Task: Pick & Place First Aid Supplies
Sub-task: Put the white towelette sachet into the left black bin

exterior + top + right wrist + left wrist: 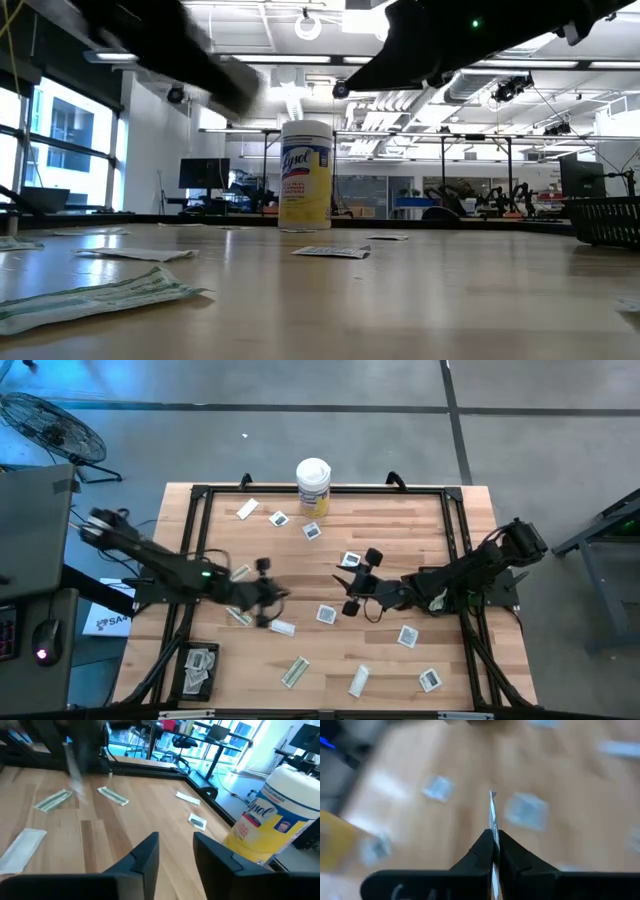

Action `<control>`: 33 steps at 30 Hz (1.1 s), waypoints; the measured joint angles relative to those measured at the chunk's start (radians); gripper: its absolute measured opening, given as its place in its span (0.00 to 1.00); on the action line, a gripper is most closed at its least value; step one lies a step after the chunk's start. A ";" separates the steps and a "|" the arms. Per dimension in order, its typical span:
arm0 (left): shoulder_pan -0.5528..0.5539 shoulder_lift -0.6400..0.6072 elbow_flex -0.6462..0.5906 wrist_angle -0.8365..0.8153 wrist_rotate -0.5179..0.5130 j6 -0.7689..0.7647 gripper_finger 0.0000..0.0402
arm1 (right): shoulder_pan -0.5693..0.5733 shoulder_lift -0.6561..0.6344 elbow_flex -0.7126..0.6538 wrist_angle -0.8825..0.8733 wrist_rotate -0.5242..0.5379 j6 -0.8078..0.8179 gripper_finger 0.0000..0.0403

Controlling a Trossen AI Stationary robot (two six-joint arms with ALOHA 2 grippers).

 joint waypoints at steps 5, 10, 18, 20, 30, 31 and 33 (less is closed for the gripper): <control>-0.134 -0.152 0.100 -0.492 0.167 -0.309 0.00 | -0.001 0.000 0.000 0.001 -0.029 -0.023 0.31; -0.245 -0.199 0.120 -0.794 0.382 -0.629 0.00 | -0.002 0.000 0.000 0.001 -0.098 -0.003 0.30; -0.498 -0.085 0.120 -0.857 0.576 -1.001 0.00 | -0.002 0.000 0.000 -0.002 -0.247 -0.009 0.31; -0.548 -0.042 0.121 -0.860 0.575 -1.023 0.00 | -0.002 0.000 0.000 -0.002 -0.280 -0.010 0.31; -0.663 0.056 0.121 -0.789 0.572 -1.182 0.00 | -0.002 0.000 0.000 -0.002 -0.374 -0.010 0.31; -0.676 0.056 0.121 -0.762 0.574 -1.192 0.00 | -0.002 0.000 0.000 -0.003 -0.375 -0.010 0.31; -0.702 0.056 0.121 -0.712 0.576 -1.207 0.00 | -0.002 0.000 0.000 -0.002 -0.375 -0.010 0.31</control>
